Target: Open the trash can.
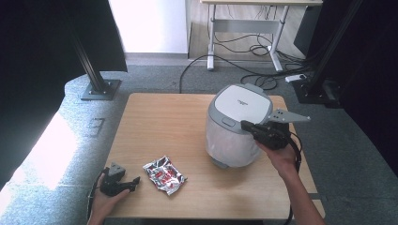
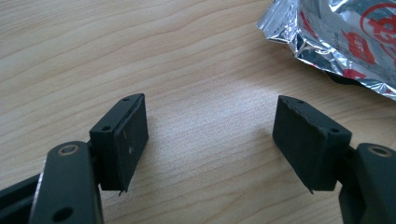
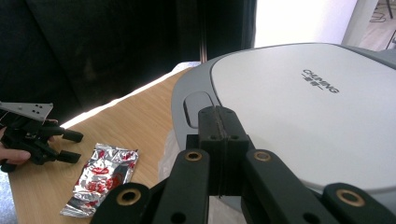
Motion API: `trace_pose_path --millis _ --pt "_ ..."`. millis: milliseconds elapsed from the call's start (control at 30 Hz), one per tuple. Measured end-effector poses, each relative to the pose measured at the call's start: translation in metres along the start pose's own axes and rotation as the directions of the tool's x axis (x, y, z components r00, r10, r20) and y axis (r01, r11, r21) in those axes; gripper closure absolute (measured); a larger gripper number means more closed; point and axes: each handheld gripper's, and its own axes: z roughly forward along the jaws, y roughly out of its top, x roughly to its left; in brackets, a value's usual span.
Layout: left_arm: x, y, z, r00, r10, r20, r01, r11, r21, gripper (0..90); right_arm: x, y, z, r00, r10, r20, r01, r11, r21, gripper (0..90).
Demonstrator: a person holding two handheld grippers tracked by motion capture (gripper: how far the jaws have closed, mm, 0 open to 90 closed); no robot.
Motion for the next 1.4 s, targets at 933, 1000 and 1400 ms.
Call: trace_pose_path --millis 933,1000,1400 --pt "-0.001 0.001 0.001 0.9998 0.021 -0.006 -0.021 0.9998 0.005 26.1 0.007 0.009 0.035 0.9992 0.014 -0.036 -0.013 1.0 0.022 88.6" --pt "-0.001 0.001 0.001 0.9998 0.021 -0.007 -0.021 0.9998 0.006 26.1 0.006 0.008 0.035 0.9991 0.015 -0.039 -0.014 1.0 0.02 88.7" --pt "-0.002 0.001 0.001 0.9997 0.023 -0.009 -0.023 0.9997 0.007 25.7 0.005 0.005 0.035 0.9983 0.018 -0.056 -0.017 1.0 0.01 89.2"
